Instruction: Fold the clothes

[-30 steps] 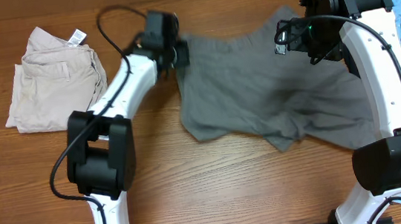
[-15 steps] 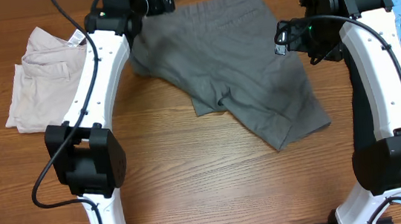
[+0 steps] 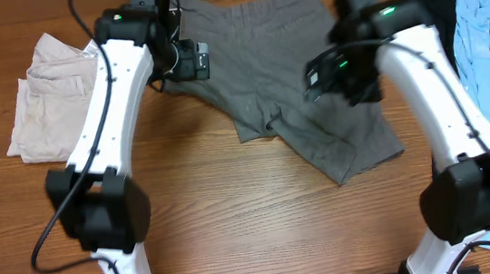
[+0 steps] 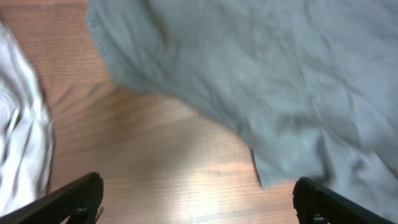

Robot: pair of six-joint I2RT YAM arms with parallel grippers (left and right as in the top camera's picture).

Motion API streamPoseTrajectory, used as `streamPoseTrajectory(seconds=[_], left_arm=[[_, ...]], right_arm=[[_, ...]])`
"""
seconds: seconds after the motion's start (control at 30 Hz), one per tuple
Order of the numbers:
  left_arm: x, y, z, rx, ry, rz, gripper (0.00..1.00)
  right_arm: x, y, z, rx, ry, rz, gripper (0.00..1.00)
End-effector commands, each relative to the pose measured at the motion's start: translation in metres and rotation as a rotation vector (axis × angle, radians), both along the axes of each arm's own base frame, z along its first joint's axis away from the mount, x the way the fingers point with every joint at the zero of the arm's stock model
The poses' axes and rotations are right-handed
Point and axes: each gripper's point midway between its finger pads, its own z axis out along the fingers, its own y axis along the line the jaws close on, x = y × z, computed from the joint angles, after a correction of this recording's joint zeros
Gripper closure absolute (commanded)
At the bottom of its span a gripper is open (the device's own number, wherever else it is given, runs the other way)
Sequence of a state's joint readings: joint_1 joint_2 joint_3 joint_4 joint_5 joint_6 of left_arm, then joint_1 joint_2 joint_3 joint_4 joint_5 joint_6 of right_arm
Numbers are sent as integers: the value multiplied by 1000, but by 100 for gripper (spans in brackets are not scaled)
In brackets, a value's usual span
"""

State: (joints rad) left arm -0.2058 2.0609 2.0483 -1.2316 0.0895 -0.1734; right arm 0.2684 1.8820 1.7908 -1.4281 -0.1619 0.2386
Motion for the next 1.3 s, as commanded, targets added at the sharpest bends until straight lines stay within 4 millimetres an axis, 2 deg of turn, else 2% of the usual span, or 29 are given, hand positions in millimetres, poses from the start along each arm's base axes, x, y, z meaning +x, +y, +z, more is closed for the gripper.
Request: streamPoseTrajectory(seconds=[0.0,0.07,0.1,0.17,0.23,0.3,0.4,0.6,0.73,1.03,1.27], left_arm=[[-33,12,74,-26,-105,-9,3],[-42,24,90,-30,-127,18,4],[-47,36,103,-34,-153,50,5],[-51,53,116,-38,-181,94,5],[-56,69,122,-39,-186,139,5],[-60,79,121,-34,-169,164,6],[-66,85,116,-28,-139,178,6],[-67,85,114,-24,-131,175,7],[-68,85,114,-21,-130,168,8],[-69,85,113,-18,-124,164,8],[-69,85,113,-17,-125,161,8]], right_arm=[[-26,48,-20,23,21,83,8],[-35,71,-37,29,22,99,12],[-43,90,-50,37,16,110,16],[-51,112,-66,52,-3,115,19],[-55,132,-80,68,-40,90,26],[-52,140,-90,56,-84,33,34],[-44,145,-100,39,-158,-70,44],[-22,152,-109,98,-260,-220,43],[-9,161,-114,132,-300,-227,43],[-10,154,-156,65,-242,-301,43],[-5,148,-185,15,-244,-340,34]])
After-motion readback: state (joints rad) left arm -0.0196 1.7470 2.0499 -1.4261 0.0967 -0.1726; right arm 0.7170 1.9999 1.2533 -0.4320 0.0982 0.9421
